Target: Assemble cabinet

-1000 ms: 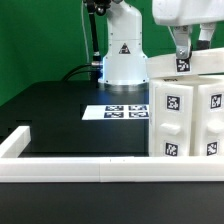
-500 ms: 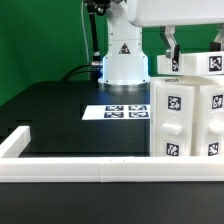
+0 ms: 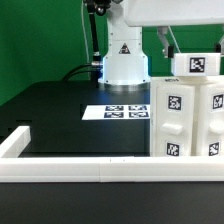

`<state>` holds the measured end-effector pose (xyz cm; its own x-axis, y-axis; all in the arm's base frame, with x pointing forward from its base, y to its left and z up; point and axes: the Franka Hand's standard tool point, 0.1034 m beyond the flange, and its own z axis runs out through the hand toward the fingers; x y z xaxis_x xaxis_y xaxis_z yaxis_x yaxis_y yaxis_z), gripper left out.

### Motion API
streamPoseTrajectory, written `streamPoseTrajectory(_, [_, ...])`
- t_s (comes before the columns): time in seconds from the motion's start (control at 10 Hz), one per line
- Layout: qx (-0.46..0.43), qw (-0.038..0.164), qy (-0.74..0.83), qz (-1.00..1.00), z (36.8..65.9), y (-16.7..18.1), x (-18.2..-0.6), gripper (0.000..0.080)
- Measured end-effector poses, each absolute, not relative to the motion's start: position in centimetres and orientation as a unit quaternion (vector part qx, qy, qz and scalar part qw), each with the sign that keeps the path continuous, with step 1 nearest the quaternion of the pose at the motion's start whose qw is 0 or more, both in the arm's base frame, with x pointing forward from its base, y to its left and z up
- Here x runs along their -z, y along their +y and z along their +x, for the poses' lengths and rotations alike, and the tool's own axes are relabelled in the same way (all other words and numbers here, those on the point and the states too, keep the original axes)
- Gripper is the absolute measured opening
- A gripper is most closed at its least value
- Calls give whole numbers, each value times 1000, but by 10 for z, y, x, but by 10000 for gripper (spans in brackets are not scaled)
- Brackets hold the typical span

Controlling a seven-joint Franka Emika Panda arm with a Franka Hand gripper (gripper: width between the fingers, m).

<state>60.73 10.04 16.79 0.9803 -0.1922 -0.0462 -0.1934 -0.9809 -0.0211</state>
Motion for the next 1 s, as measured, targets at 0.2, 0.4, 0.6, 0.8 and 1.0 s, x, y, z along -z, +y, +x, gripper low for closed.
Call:
streamPoseTrajectory(0.2, [-7,32,279,-960,610,99,-167,550])
streamPoseTrajectory(0.4, [-2,35,338,-941,610,99,-168,550])
streamPoseTrajectory(0.6, [-5,37,390,-920,610,100,-168,550])
streamPoseTrajectory(0.8, [-9,57,491,-870,610,96,-166,550])
streamPoseTrajectory(1.0, [1,78,578,-813,612,94,-166,550])
